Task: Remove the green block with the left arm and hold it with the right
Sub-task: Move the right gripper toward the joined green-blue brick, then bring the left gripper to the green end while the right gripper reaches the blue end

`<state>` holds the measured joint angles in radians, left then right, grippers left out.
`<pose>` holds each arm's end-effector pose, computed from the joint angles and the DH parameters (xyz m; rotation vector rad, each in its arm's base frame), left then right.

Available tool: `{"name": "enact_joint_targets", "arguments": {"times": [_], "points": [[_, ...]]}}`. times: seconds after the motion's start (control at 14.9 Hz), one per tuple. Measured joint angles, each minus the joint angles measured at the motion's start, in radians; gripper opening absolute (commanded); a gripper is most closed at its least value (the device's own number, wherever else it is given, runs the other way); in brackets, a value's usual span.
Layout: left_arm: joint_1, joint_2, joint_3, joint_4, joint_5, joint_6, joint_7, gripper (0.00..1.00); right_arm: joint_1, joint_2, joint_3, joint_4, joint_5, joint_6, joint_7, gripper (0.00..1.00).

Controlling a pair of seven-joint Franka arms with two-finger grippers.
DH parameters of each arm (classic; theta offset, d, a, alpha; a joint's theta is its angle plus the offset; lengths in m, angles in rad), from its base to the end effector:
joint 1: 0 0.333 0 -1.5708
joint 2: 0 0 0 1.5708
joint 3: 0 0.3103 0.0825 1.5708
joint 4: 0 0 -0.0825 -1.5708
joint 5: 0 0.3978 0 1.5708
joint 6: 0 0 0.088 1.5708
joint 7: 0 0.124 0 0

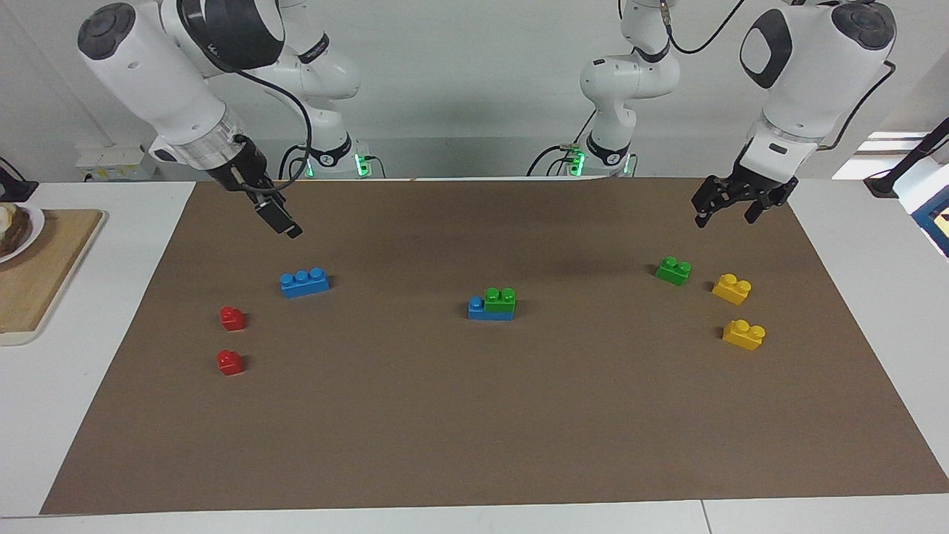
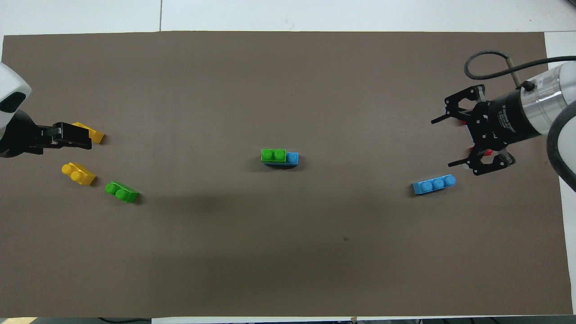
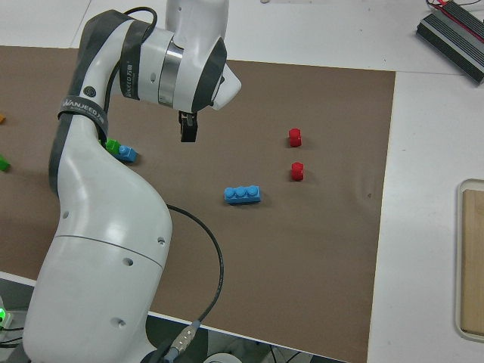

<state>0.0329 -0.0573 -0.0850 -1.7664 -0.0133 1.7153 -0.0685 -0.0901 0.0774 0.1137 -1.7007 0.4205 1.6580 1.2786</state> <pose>0.5579 -0.0315 0.5508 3.1328 0.0288 0.0086 0.5858 0.0594 0.5118 -2.2392 1.7333 0.5058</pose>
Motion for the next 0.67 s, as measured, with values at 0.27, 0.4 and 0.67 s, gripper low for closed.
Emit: {"name": "enact_joint_targets", "arguments": {"times": [0.27, 0.4, 0.67], "points": [[-0.001, -0.006, 0.0, -0.002, 0.0, -0.019, -0.007, 1.0, 0.006, 0.098, 0.001, -0.012, 0.151, 0.081, 0.043, 0.92], [-0.011, -0.01, -0.003, -0.005, -0.002, -0.021, -0.076, 1.0, 0.026, 0.135, 0.004, -0.021, 0.207, 0.132, 0.061, 0.92], [-0.084, -0.011, -0.005, -0.007, -0.004, -0.021, -0.406, 1.0, 0.091, 0.155, 0.006, -0.049, 0.271, 0.221, 0.109, 0.92]]}}
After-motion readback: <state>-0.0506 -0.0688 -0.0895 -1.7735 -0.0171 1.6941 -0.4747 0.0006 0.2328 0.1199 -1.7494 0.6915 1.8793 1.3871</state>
